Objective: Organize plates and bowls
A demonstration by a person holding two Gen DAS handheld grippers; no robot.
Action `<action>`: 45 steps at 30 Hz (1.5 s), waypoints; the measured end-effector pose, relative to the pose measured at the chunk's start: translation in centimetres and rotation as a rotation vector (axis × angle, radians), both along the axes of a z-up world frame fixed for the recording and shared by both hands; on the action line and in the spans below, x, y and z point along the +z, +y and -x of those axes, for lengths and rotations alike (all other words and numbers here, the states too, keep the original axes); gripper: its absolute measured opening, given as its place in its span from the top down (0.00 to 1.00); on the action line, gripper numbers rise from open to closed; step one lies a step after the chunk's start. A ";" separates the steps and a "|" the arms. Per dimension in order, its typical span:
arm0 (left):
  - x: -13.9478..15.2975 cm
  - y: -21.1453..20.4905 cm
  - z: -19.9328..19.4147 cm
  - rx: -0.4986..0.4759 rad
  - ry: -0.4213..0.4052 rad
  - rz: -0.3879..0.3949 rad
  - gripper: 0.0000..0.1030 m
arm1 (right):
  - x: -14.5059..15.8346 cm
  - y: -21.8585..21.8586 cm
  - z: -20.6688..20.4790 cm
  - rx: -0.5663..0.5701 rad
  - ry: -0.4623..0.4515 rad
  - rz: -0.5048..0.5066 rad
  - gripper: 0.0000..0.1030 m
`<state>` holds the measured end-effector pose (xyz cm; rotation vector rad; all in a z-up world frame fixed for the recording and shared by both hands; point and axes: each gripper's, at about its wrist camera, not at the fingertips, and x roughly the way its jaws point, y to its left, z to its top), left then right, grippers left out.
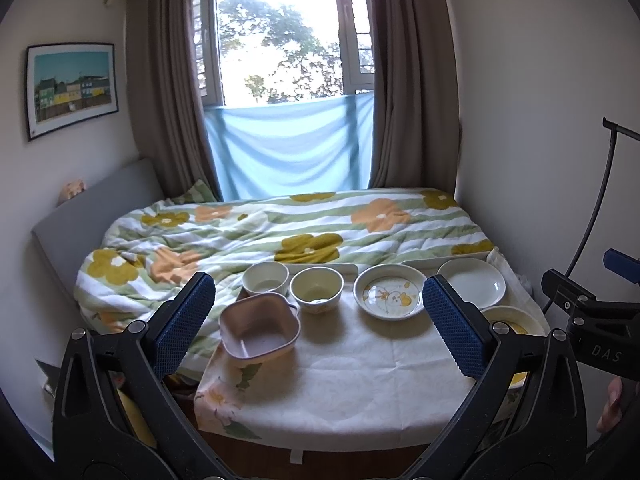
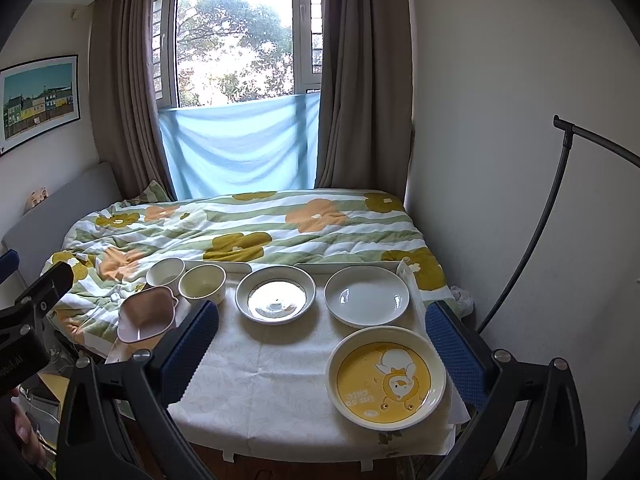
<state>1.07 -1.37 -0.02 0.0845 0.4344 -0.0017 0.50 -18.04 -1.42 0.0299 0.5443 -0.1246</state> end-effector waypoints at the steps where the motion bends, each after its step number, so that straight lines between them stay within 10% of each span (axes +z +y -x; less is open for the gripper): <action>1: 0.0 0.1 0.0 0.000 0.000 0.000 0.00 | 0.0 0.0 0.0 0.000 0.001 -0.001 0.00; 45: -0.5 0.5 0.1 -0.004 0.007 -0.011 0.00 | -0.9 0.5 0.0 0.004 0.011 0.002 0.00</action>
